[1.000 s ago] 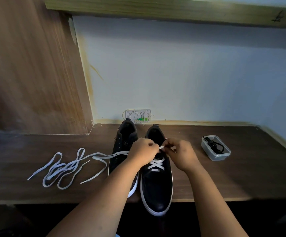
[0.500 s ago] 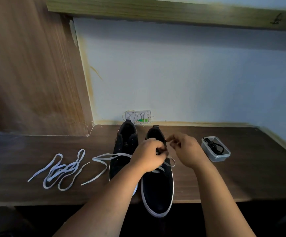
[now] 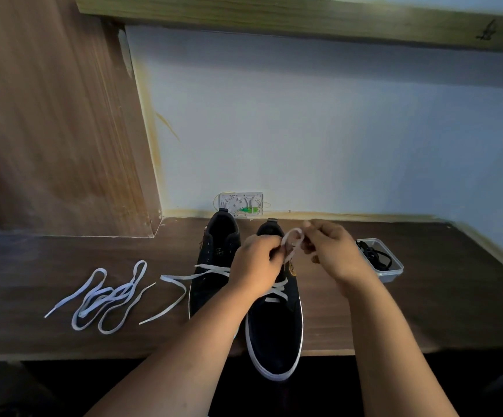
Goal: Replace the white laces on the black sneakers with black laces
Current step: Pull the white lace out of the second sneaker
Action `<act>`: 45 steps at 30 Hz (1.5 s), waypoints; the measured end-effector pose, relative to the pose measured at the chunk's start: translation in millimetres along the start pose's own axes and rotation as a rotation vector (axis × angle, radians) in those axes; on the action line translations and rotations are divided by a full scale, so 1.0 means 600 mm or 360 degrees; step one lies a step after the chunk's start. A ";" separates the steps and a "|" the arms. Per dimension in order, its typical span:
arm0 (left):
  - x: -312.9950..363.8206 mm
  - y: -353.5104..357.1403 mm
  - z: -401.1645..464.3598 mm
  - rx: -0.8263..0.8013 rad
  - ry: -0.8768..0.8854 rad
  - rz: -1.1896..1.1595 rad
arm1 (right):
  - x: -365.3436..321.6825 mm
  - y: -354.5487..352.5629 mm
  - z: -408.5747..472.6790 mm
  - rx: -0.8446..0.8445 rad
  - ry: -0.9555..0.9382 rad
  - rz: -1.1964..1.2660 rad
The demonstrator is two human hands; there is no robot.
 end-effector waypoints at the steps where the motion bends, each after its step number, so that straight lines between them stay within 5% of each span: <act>1: 0.006 -0.011 0.003 0.0074 -0.0050 -0.0117 | 0.014 -0.005 0.006 0.0049 0.0004 -0.0181; 5: 0.072 -0.051 0.010 0.0117 -0.0236 -0.1001 | 0.061 0.047 -0.017 -0.0458 -0.0140 -0.0623; 7: 0.084 -0.058 0.013 0.0112 -0.0278 -0.1164 | 0.050 0.052 -0.016 -0.0386 -0.0265 -0.0616; 11: 0.033 -0.034 0.012 -0.0034 -0.0357 -0.0860 | -0.009 0.009 0.002 0.0029 -0.0424 -0.0323; 15: 0.026 0.007 -0.012 -0.0471 -0.0229 -0.0487 | -0.072 -0.006 -0.019 -0.0039 -0.0341 0.0497; 17: 0.036 -0.006 -0.008 -0.0388 -0.0341 -0.0641 | -0.085 -0.012 -0.024 -0.0045 -0.0267 0.0771; 19: 0.034 -0.040 0.010 -0.0114 -0.0642 -0.1100 | -0.076 -0.019 -0.018 -0.0006 -0.0301 0.0557; 23: -0.017 -0.121 0.034 0.0462 -0.1146 -0.1810 | -0.006 0.010 -0.006 -0.0182 -0.0429 -0.0603; 25: -0.057 -0.172 0.036 0.0749 -0.1095 -0.1512 | 0.012 0.028 -0.007 -0.0222 -0.0457 -0.0774; 28: -0.059 -0.254 0.044 0.0928 -0.0452 0.0088 | 0.023 0.063 -0.017 -0.0377 -0.0461 -0.0828; 30: -0.051 -0.264 0.052 0.0933 -0.0319 0.0643 | 0.036 0.084 -0.030 -0.0503 -0.0403 -0.0935; 35: -0.041 -0.181 0.057 0.0448 -0.0203 0.0939 | 0.042 0.104 -0.043 -0.0507 -0.0319 -0.1021; 38: -0.057 -0.087 0.034 -0.0020 -0.0326 0.0622 | 0.016 0.105 -0.043 -0.0444 -0.0279 -0.0648; 42: -0.091 -0.024 -0.004 -0.0422 -0.0788 0.0226 | 0.016 0.124 -0.072 -0.0818 0.0163 0.0135; 45: -0.103 -0.016 -0.011 -0.0561 -0.0722 0.0279 | 0.038 0.100 -0.048 -0.0645 0.0159 0.0030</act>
Point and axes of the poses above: each hand's wrist, its own z-axis towards the middle knuckle, its own y-axis out of the palm, x = y × z, the point moved 10 cm from there along z, towards the middle knuckle, and after that the axes turned 15 degrees about x, right-handed, at the moved point
